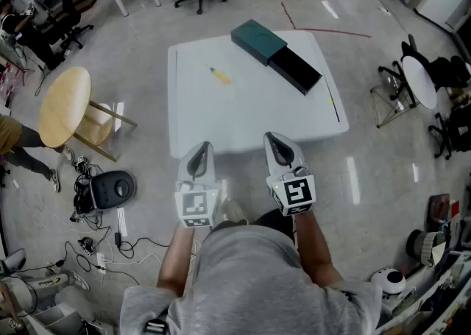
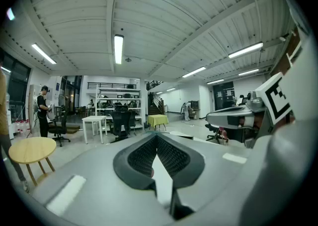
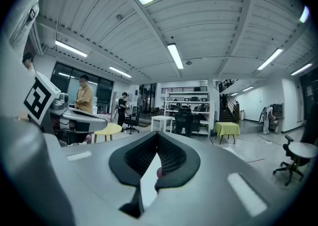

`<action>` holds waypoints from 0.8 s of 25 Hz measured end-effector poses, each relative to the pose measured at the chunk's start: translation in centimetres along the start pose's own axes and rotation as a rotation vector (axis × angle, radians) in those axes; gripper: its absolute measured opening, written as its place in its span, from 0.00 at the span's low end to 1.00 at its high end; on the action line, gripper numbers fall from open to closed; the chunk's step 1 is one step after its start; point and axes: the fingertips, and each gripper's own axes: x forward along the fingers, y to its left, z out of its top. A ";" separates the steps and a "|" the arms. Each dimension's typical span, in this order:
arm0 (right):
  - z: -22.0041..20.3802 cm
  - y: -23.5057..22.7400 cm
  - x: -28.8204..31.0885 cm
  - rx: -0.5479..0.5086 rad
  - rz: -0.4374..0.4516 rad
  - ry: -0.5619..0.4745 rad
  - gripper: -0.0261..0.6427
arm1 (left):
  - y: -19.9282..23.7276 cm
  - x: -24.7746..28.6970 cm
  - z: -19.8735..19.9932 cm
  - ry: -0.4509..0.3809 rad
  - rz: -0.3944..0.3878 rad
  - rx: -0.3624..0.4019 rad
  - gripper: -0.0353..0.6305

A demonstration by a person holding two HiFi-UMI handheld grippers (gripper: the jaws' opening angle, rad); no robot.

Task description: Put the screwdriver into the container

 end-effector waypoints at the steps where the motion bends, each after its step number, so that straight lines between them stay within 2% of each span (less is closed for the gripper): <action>1: 0.0 0.0 0.3 -0.002 -0.001 0.000 0.04 | 0.2 0.2 0.0 0.000 -0.003 -0.001 0.07; 11: -0.4 0.0 3.2 0.010 0.001 0.022 0.04 | 2.3 2.3 -0.1 -0.003 -0.004 -0.010 0.07; 20: -0.7 -2.3 8.8 -0.002 0.069 0.079 0.04 | 4.3 6.6 0.1 0.012 0.054 -0.031 0.07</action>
